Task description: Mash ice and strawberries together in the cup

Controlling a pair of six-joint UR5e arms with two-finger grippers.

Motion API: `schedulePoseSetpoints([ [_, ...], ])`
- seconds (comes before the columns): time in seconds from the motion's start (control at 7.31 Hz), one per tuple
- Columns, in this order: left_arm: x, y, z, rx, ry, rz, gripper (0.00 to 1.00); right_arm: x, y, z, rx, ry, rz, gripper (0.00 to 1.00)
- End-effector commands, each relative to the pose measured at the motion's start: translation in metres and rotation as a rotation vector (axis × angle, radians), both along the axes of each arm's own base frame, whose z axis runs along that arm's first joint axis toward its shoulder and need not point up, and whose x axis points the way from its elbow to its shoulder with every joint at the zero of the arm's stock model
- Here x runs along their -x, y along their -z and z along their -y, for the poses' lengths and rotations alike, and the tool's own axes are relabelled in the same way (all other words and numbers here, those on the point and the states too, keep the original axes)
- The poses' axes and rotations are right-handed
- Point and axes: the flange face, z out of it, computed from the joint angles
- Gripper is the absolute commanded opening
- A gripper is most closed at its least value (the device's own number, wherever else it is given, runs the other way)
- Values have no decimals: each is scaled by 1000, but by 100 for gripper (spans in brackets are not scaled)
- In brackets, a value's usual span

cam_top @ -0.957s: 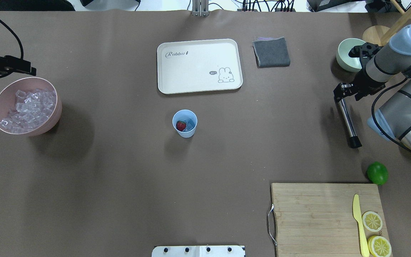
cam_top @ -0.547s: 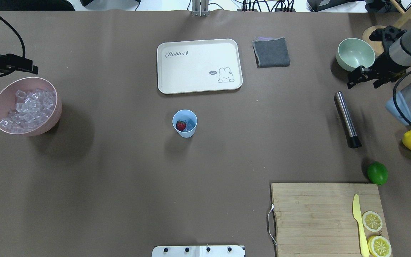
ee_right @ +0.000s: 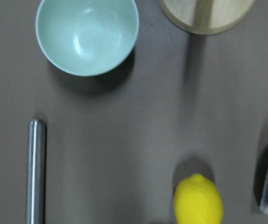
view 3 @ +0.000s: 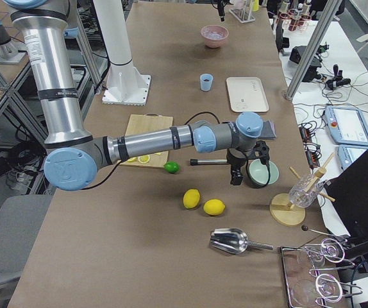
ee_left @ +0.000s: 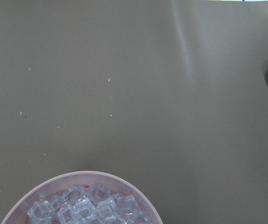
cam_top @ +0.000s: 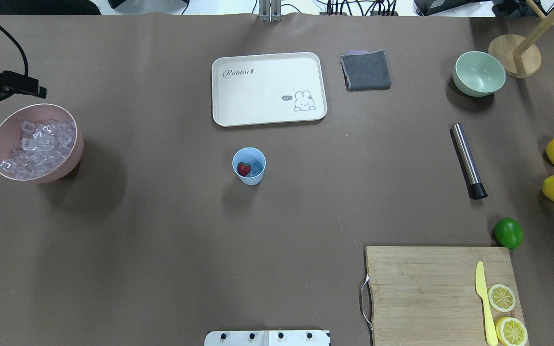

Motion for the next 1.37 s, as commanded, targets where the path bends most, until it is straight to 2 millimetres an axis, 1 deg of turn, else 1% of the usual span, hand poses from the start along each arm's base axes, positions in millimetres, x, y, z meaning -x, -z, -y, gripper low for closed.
schedulePoseSetpoints([
  [0.0, 2, -22, 9, -66, 58, 18, 97, -61, -27, -49, 31, 3, -35, 100],
  [0.14, 2, -36, 14, -51, 75, 42, 97, -63, -43, -60, 61, 2, -38, 100],
  [0.27, 7, -45, 17, -29, 77, 46, 97, -64, -51, -66, 75, -1, -37, 100],
  [0.41, 33, -47, 21, 20, 79, 20, 97, -64, -61, -75, 98, -2, -36, 100],
  [0.55, 84, -48, 24, 109, 68, -50, 97, -65, -65, -77, 108, -5, -36, 100],
  [0.68, 133, -64, 16, 24, -11, -12, 97, -65, -73, -83, 127, -9, -39, 100],
  [0.82, 193, -97, 4, 8, -41, 71, 97, -65, -76, -84, 133, -9, -41, 100],
  [0.96, 247, -116, -5, 1, -70, 141, 97, -65, -82, -91, 144, -8, -40, 100],
  [1.09, 284, -131, -18, 8, -95, 177, 97, -67, -85, -94, 151, -12, -39, 100],
  [1.23, 285, -157, -38, 46, -106, 175, 97, -70, -89, -98, 158, -15, -38, 100],
])
